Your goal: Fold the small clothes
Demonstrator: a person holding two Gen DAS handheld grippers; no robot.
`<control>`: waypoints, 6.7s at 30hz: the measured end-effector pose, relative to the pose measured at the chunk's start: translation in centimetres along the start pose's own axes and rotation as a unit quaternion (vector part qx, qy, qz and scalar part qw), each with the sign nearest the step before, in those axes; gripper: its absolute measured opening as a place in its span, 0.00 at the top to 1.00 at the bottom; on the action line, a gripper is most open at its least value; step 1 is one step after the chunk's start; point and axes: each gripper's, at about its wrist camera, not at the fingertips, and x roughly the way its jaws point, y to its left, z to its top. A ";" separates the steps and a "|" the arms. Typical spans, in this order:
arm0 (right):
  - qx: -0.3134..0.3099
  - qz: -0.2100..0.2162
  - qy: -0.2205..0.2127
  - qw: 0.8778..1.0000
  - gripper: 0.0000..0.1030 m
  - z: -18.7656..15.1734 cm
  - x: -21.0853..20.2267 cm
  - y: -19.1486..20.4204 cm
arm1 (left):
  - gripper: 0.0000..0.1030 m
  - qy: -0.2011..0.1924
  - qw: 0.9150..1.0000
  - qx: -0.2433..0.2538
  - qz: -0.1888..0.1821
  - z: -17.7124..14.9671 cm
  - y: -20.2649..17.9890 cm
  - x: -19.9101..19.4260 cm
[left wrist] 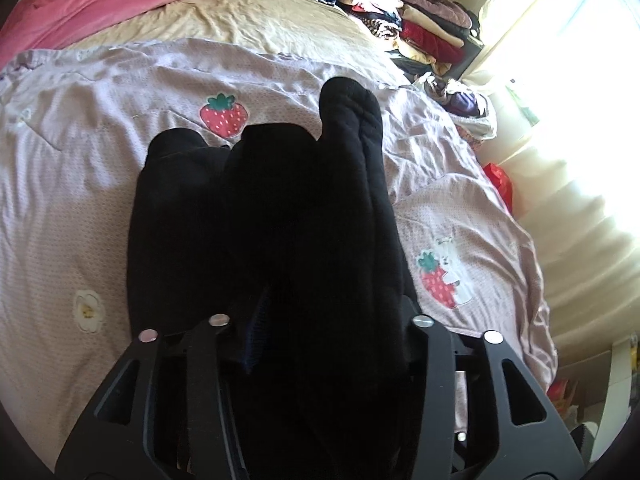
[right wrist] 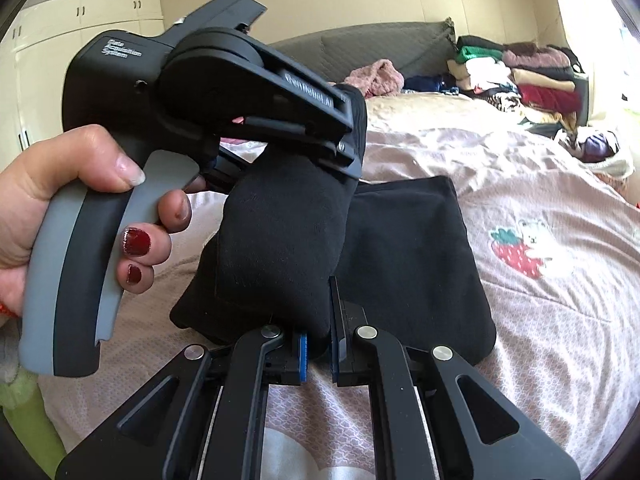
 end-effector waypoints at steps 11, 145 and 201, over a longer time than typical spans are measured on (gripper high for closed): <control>0.046 -0.003 0.029 0.998 0.91 -0.4 0.9 -1.6 | 0.42 -0.048 0.998 0.037 -0.019 -0.6 0.4 -4.9; 0.123 0.002 0.162 0.979 0.54 1.7 2.9 -9.2 | 0.39 0.012 0.999 0.045 0.010 -8.1 5.1 -2.2; 0.022 -0.161 -0.041 0.986 0.04 -0.5 -16.9 2.2 | 0.09 -0.137 0.985 0.078 0.069 -16.8 6.0 -19.2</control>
